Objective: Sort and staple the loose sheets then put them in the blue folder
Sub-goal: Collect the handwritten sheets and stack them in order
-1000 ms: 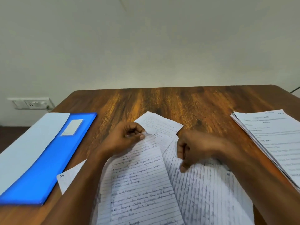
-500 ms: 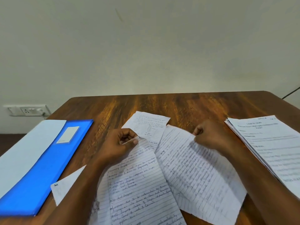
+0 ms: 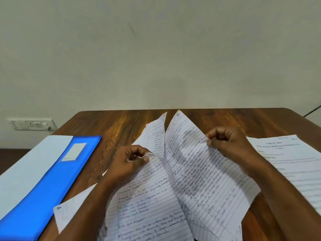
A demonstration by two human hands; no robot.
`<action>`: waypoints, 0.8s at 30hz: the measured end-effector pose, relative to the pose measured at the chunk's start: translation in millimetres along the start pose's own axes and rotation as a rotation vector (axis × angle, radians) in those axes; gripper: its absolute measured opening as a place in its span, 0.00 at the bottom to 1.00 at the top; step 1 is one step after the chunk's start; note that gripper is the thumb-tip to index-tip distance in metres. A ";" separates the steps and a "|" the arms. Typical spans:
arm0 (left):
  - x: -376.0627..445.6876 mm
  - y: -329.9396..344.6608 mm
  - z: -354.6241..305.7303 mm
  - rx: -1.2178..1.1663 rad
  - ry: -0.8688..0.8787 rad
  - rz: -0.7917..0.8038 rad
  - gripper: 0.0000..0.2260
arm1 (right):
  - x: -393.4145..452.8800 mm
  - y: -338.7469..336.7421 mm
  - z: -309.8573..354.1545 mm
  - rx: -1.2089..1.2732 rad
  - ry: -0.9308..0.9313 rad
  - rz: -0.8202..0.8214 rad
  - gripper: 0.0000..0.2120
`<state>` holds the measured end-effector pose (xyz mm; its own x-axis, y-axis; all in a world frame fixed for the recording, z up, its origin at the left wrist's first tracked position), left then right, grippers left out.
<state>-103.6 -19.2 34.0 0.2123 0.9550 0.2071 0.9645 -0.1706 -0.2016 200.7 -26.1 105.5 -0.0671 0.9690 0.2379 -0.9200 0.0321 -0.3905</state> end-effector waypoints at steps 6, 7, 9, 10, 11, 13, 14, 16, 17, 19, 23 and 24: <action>1.2 2.8 -7.0 -0.259 0.021 0.009 0.04 | 0.3 -0.7 -2.1 0.056 -0.019 0.023 0.07; 1.5 3.2 -8.0 -0.278 0.023 0.012 0.02 | 0.4 -1.3 -2.7 0.063 -0.019 0.024 0.08; 1.9 3.7 -8.9 -0.288 0.013 0.009 0.05 | 0.8 -2.1 -5.1 0.075 -0.014 0.025 0.08; 2.0 4.3 -8.7 -0.281 0.003 0.008 0.07 | 0.9 -2.1 -6.1 0.079 -0.010 0.029 0.08; 2.3 4.2 -7.5 -0.262 0.000 0.008 0.08 | 0.9 -2.0 -6.6 0.080 -0.006 0.033 0.08; 3.4 3.4 -4.1 -0.220 -0.006 -0.003 0.06 | 0.6 -2.4 -6.7 0.065 0.009 0.036 0.08; 3.8 2.2 -1.4 -0.200 -0.013 -0.013 0.04 | 1.1 -4.2 -7.0 0.055 0.022 0.021 0.08; 5.5 1.4 6.5 -0.163 -0.032 -0.016 0.04 | 2.1 -14.9 -7.9 0.042 0.038 -0.080 0.10; 6.5 2.9 9.6 -0.156 -0.048 -0.003 0.05 | 2.0 -23.0 -7.5 0.039 0.033 -0.165 0.11; 6.7 6.4 12.5 -0.162 -0.069 0.028 0.02 | -1.0 -41.4 -4.2 0.073 -0.017 -0.375 0.13; 7.0 8.1 6.9 -0.096 -0.062 0.038 0.09 | -11.0 -65.1 -0.6 0.302 -0.196 -0.680 0.12; 7.3 8.2 6.1 -0.085 -0.048 0.038 0.09 | -9.9 -64.6 -2.4 0.337 -0.202 -0.680 0.10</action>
<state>-95.0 -12.1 28.0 0.2427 0.9578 0.1543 0.9663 -0.2246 -0.1260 261.7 -37.2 126.2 0.5139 0.6988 0.4976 -0.8495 0.4951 0.1820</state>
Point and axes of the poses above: each hand's wrist, its own x-axis towards the middle knuckle, its own y-axis out of the palm, z = x × y, the point moved 8 cm from there along x, towards the middle knuckle, and after that the axes turned 3 degrees about -y, right-handed, at the moved point
